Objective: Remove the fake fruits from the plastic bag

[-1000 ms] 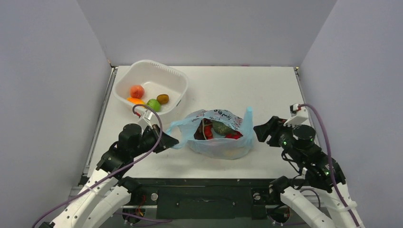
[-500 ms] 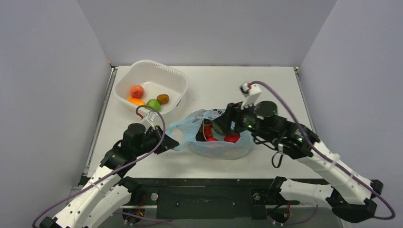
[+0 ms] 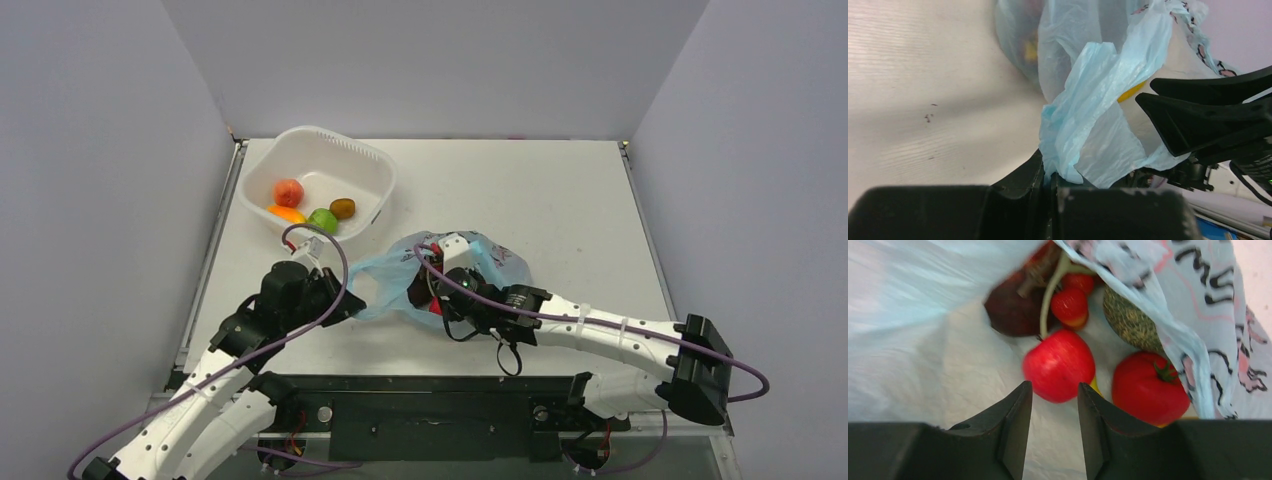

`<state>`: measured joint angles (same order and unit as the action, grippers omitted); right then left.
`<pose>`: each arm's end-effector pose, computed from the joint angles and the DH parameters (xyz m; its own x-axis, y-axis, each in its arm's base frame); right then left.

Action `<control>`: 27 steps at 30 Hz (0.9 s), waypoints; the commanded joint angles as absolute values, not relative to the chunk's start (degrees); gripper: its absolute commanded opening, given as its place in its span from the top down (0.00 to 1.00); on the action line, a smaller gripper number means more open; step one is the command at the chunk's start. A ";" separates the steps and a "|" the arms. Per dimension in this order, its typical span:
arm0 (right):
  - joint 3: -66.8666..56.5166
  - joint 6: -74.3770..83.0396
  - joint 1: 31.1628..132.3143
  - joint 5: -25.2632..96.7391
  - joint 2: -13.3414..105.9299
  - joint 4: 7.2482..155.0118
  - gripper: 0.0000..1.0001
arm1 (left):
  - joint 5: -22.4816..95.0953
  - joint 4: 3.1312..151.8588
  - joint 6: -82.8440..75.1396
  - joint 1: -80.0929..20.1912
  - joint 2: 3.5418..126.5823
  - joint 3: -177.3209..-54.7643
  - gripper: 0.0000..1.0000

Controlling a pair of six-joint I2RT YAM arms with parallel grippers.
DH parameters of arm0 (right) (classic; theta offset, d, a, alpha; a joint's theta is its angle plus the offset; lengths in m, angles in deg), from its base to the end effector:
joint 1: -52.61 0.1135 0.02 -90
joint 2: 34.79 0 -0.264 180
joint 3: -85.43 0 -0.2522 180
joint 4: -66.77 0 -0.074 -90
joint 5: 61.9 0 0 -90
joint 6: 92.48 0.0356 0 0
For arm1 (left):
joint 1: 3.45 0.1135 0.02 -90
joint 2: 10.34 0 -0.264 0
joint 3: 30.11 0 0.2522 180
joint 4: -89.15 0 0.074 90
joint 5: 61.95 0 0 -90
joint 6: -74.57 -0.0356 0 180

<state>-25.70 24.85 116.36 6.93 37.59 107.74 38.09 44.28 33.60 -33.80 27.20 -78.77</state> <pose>0.1302 0.2349 0.2746 -0.6070 -0.2628 -0.7500 -0.4995 0.8602 0.1028 0.1253 -0.0805 0.2624 -0.7845 -0.4022 -0.4720 0.0462 0.7211 -0.6913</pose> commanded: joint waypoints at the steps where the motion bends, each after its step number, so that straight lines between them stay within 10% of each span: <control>1: -32.99 28.14 117.64 3.91 37.11 99.65 0.66 | 28.46 37.77 30.73 -34.00 25.73 -82.10 1.00; 12: -36.60 33.44 125.22 4.37 43.89 94.66 0.73 | 16.66 31.49 33.10 -33.34 25.25 -83.67 1.00; 27: -34.82 31.01 120.85 0.29 34.93 92.95 0.53 | 19.79 31.35 34.06 -33.33 25.04 -81.03 1.00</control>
